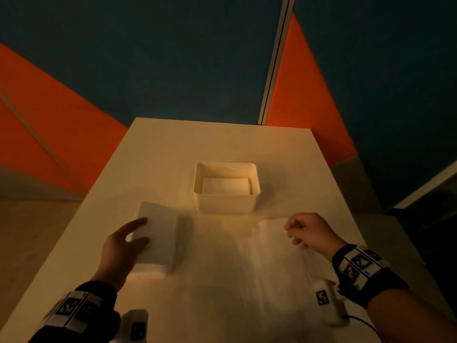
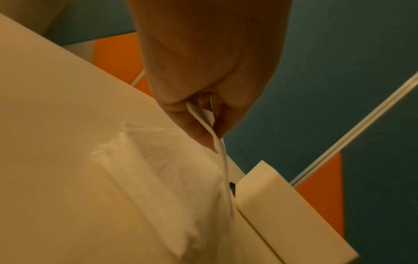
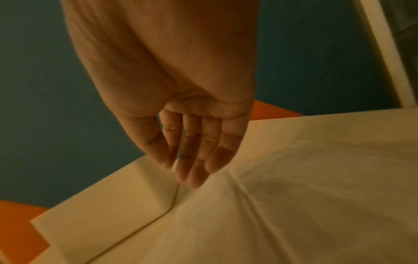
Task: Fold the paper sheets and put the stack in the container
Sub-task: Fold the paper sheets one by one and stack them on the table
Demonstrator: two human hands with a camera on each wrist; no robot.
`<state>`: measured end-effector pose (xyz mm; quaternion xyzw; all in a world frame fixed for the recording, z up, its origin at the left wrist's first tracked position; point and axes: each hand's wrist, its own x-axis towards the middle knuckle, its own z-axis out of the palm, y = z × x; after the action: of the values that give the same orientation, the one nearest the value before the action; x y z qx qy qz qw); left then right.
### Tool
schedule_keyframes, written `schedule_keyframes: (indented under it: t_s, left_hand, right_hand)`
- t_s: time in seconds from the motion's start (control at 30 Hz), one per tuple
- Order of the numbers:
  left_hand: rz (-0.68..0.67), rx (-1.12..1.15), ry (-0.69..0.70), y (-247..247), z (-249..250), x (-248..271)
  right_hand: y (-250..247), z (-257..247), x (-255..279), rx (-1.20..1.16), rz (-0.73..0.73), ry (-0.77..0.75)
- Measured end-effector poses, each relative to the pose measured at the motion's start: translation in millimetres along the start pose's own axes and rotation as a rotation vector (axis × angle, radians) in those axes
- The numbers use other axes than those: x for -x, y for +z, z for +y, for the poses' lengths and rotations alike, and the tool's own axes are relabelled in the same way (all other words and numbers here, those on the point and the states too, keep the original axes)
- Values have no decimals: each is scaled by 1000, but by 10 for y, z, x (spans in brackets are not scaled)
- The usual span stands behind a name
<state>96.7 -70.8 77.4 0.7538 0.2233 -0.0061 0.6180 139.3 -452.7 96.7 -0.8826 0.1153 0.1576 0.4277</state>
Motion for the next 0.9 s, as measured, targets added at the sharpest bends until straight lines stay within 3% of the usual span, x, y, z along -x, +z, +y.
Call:
schedule_keyframes:
  t_s: [0.1, 0.23, 0.33, 0.43, 0.63, 0.8, 0.9]
  left_hand:
    - [59, -98, -21, -76, -181, -18]
    - [111, -497, 112, -66, -299, -72]
    - [63, -780, 205, -103, -405, -155]
    - [55, -980, 185, -147, -460, -207]
    - [50, -1089, 118, -70, -342, -117]
    - [31, -1099, 177, 66, -191, -20]
    - [-12, -1102, 223, 141, -105, 3]
  right_hand:
    - [-64, 171, -54, 85, 71, 22]
    - [-120, 312, -103, 261, 103, 30]
    - [-145, 325, -122, 353, 22, 88]
    - [-157, 318, -147, 504, -113, 130]
    - [-131, 278, -165, 797, -190, 111]
    - [-122, 232, -273, 778, -108, 78]
    - [-107, 194, -356, 839, -147, 60]
